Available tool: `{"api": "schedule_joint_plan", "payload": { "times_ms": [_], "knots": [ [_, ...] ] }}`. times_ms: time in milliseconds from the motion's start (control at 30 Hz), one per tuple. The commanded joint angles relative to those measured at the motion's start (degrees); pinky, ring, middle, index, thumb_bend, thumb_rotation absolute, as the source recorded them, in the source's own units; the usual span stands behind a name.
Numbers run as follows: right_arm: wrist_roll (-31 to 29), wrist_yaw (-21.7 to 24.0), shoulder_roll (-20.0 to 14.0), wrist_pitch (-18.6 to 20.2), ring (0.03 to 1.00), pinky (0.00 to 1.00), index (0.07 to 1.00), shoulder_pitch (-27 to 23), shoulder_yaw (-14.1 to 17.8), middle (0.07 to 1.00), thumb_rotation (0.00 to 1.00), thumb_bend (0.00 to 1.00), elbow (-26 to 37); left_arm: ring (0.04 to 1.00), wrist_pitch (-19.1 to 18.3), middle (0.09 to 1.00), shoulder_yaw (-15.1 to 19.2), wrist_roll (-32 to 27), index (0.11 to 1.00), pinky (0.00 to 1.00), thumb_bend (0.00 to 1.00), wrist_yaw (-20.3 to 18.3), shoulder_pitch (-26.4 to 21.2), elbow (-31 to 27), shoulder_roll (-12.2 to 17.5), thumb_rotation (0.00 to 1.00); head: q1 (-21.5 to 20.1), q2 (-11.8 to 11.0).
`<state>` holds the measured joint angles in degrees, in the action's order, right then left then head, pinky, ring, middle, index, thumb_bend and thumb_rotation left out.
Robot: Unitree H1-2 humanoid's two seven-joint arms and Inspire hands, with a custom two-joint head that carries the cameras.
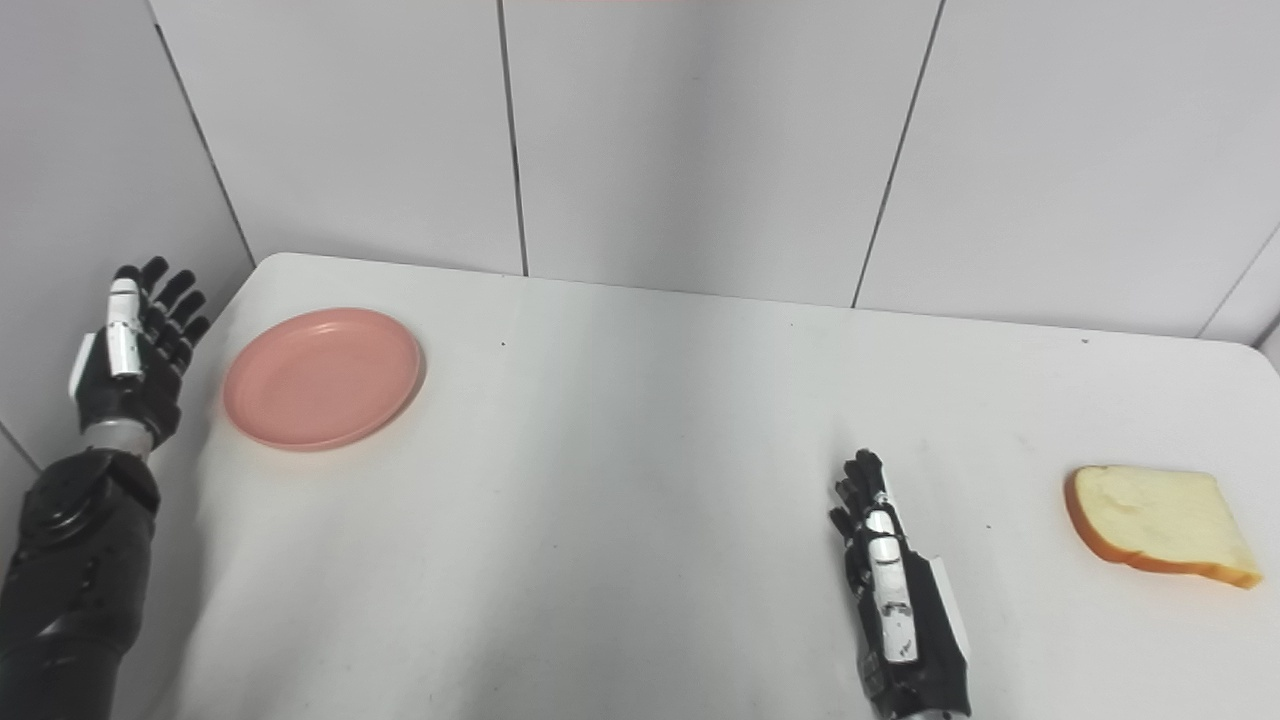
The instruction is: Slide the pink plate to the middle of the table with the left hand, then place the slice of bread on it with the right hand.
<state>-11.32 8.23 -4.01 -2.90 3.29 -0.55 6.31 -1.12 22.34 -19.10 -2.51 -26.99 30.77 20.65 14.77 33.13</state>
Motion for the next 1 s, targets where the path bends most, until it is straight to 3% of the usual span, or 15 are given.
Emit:
{"api": "schedule_joint_plan", "payload": {
  "times_ms": [0,533,967],
  "knots": [
    [-0.1,0.6,-0.6,-0.9,0.995,1.0,0.985,3.0,0.5,0.999,1.0,0.32,-4.0,0.939,1.5,0.926,-0.6,0.0,0.925,0.96,0.46,-0.8,-1.6,-1.2,0.3,1.0,0.0,0.1],
    [-0.8,0.5,-0.4,-0.4,1.0,1.0,0.994,3.0,0.5,1.0,1.0,0.32,-3.6,0.924,1.3,0.907,-0.6,0.2,0.91,0.95,0.43,1.4,-0.8,1.0,-2.6,1.0,-0.3,0.4],
    [-0.7,0.1,-0.1,0.8,1.0,1.0,0.999,3.3,0.4,1.0,1.0,0.31,-2.5,0.942,3.0,0.919,-2.4,-1.2,0.921,0.95,0.43,-0.7,-1.5,5.0,-5.5,1.0,-0.8,0.6]
  ]
}}
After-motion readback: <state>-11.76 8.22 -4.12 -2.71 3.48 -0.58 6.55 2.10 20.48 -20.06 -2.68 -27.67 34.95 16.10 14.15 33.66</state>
